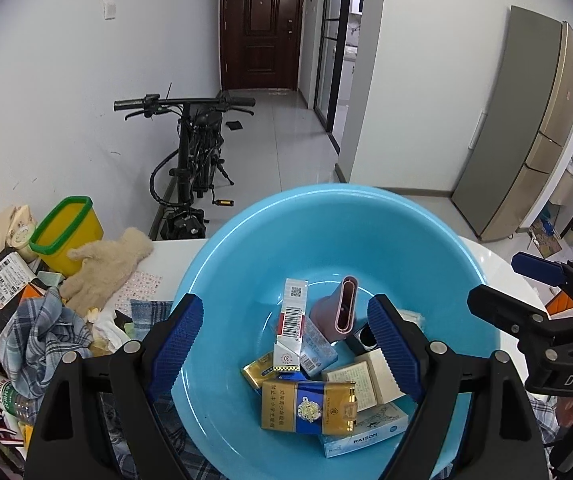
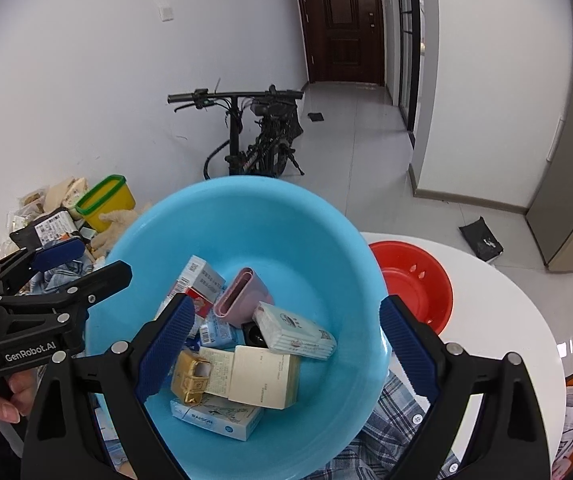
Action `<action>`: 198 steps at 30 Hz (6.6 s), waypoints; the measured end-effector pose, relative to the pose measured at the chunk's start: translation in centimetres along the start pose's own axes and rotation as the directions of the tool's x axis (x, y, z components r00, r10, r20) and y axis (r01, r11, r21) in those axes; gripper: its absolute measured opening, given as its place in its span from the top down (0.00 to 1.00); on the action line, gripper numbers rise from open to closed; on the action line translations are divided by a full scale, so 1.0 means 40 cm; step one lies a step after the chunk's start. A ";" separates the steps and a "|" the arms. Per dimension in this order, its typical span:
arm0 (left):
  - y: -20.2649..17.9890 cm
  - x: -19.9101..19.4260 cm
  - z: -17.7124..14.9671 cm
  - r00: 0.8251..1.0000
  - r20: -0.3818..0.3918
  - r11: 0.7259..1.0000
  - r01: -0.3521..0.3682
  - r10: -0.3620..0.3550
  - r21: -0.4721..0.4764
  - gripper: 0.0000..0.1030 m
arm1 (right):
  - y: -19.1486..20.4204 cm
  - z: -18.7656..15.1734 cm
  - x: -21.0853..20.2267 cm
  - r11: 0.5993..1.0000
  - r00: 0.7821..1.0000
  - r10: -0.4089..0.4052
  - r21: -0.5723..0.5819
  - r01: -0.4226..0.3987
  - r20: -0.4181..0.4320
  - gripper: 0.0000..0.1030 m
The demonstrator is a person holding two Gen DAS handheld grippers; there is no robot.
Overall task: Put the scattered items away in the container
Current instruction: 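Raise both open tools away from the basin back over the shirt, then lower the right tool onto the black knit glove and close on it, then lower the left tool toward the blue Babycare wipes pack on the shirt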
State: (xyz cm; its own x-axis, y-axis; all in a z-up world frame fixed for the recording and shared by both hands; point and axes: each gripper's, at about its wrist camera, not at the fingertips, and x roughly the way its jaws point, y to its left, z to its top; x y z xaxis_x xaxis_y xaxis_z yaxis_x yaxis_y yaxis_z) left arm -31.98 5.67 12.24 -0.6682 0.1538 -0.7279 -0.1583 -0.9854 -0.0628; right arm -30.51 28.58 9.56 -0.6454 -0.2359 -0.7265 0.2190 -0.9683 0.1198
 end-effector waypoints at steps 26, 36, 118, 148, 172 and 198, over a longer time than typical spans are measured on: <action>-0.019 -0.330 -0.146 0.978 0.209 1.000 0.019 -0.022 0.018 0.17 | 0.046 -0.141 -0.333 0.999 0.975 0.024 -0.037 -0.016 0.223 0.10; -0.056 -0.480 -0.217 0.954 0.299 0.997 0.003 -0.025 0.073 0.16 | 0.085 -0.205 -0.459 0.997 0.958 0.016 -0.077 0.006 0.286 0.10; -0.009 -0.370 -0.781 0.983 0.186 1.000 0.002 -0.008 0.029 0.15 | 0.068 -0.752 -0.341 0.999 0.983 0.016 -0.035 -0.010 0.181 0.04; -0.053 -0.306 -0.808 0.994 -0.032 0.989 0.111 -0.109 0.098 0.15 | 0.236 -0.894 -0.182 0.933 0.964 0.211 -0.260 -0.247 -0.160 0.60; -0.055 -0.321 -0.787 0.995 0.012 0.991 0.100 -0.102 0.093 0.15 | 0.170 -0.802 -0.282 0.975 0.990 0.128 -0.190 -0.115 0.056 0.76; 0.001 -0.167 -0.643 0.991 -0.073 0.985 0.117 -0.108 0.130 0.15 | 0.135 -0.793 -0.273 0.985 0.989 0.124 -0.127 -0.113 0.081 0.77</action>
State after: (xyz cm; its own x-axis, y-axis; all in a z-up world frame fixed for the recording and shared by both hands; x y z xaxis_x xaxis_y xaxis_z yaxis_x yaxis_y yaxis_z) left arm -8.82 2.70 -0.46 -0.5926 0.2539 -0.7644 -0.3285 -0.9427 -0.0585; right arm 0.94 28.53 -3.33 -0.6704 -0.3600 -0.6488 0.3820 -0.9171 0.1141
